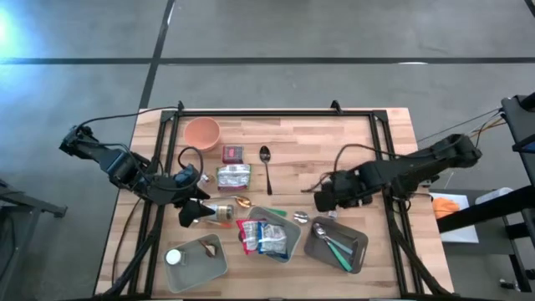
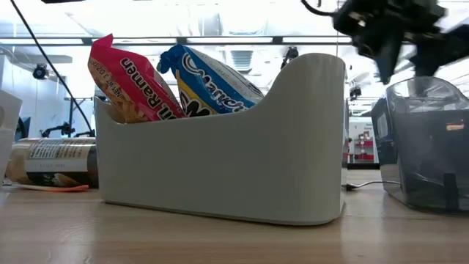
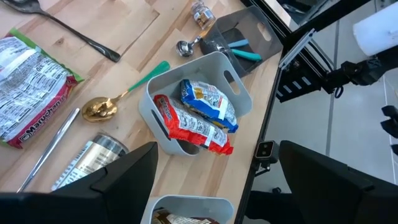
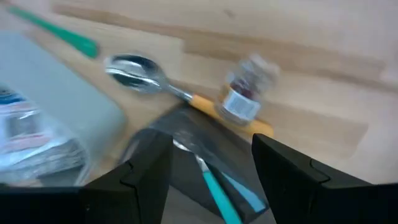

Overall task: Pick & Place Food Item
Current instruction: Put the right brown seasoning bottle into the left gray bin

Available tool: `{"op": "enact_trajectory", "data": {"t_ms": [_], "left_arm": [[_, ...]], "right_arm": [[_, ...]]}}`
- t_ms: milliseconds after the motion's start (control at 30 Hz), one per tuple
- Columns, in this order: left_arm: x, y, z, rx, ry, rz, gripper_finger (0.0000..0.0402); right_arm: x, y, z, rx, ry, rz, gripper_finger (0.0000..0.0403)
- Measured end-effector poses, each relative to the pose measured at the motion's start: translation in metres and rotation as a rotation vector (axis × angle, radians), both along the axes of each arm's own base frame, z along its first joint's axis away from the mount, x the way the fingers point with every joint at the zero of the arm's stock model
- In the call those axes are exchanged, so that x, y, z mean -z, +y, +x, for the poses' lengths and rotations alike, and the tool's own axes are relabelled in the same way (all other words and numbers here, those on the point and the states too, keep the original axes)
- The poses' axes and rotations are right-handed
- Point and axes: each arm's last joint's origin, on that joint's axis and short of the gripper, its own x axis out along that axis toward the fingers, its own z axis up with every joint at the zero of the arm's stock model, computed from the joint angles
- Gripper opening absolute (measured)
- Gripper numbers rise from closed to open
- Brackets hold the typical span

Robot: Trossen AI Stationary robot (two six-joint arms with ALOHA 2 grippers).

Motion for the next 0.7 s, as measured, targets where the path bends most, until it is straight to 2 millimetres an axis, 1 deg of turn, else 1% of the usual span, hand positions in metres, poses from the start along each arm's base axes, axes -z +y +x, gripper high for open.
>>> {"op": "enact_trajectory", "data": {"t_ms": [100, 167, 333, 700], "left_arm": [[0.000, 0.000, 0.000, 0.000, 0.000, 0.000, 0.0340], [0.000, 0.000, 0.000, 0.001, 0.000, 0.001, 0.0340], [0.000, 0.000, 0.000, 0.001, 0.000, 0.002, 0.0340], [0.001, 0.000, 0.000, 0.003, 0.006, 0.007, 0.0340]], "right_arm": [[0.013, 0.006, -0.010, 0.098, 0.052, 0.019, 0.0218], [0.019, 0.010, -0.013, 0.149, 0.066, 0.028, 0.0218], [0.033, 0.015, -0.007, 0.203, 0.080, 0.036, 0.0218], [0.066, 0.020, 0.009, 0.284, 0.177, -0.040, 0.0218]]}}
